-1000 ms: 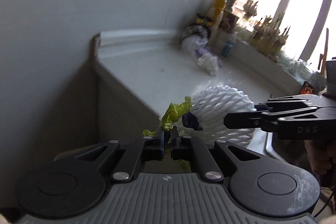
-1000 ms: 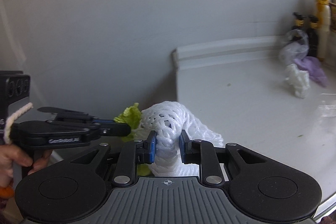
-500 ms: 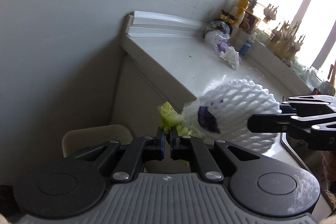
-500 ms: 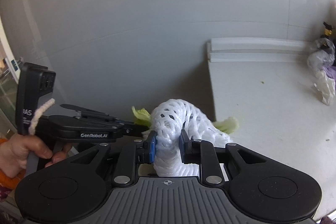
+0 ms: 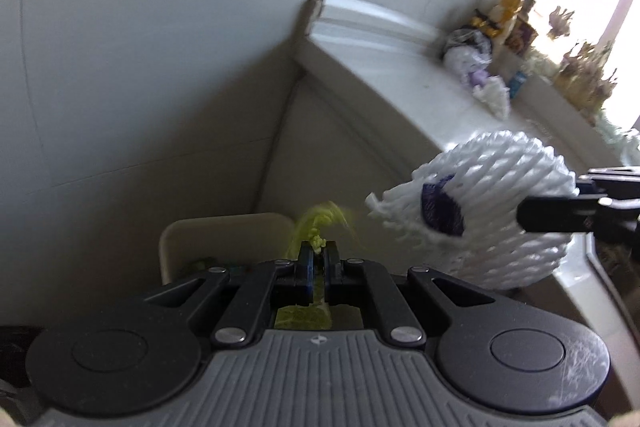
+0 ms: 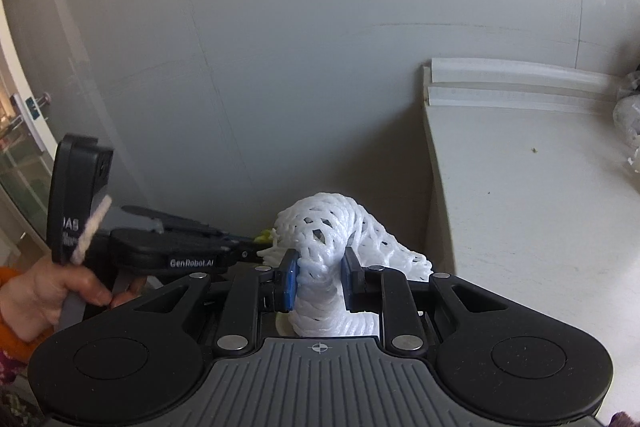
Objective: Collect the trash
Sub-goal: 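Carry the lettuce leaf and foam net with both tools to the wastebasket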
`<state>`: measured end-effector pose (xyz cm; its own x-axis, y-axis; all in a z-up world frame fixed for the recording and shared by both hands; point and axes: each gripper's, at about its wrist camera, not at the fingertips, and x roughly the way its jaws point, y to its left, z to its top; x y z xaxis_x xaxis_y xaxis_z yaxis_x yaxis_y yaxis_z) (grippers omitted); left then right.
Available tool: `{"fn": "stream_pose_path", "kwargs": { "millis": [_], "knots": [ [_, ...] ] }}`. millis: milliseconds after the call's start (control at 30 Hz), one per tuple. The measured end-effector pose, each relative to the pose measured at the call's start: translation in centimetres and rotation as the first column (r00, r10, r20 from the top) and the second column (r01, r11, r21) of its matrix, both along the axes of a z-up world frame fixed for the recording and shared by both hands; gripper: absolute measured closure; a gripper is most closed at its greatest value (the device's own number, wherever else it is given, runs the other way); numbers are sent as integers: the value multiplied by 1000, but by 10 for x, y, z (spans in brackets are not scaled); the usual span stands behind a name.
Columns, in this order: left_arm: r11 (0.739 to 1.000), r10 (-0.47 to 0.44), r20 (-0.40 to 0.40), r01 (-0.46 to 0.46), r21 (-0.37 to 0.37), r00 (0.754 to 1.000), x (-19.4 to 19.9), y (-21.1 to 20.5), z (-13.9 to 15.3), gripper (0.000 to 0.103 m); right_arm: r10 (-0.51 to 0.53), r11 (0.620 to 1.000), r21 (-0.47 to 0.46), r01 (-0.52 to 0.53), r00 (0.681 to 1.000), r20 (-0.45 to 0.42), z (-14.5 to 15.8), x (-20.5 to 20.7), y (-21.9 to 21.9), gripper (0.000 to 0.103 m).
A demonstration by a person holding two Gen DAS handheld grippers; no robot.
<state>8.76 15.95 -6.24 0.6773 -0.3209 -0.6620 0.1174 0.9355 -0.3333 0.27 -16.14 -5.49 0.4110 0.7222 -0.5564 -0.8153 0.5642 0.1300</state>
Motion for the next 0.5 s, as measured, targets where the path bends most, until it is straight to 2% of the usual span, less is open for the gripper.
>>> {"fn": "stream_pose_path", "kwargs": {
  "millis": [167,500],
  "knots": [
    [998,55,-39,-54,13,998,8,9,-26,99,-10,1000,-28,9,999,-33,-15,10,18,83],
    [988,146,-116,-150,-32,982,27,17,-84,99,-106,990,-98,98,991,-86,-47,49,67,83]
  ]
}}
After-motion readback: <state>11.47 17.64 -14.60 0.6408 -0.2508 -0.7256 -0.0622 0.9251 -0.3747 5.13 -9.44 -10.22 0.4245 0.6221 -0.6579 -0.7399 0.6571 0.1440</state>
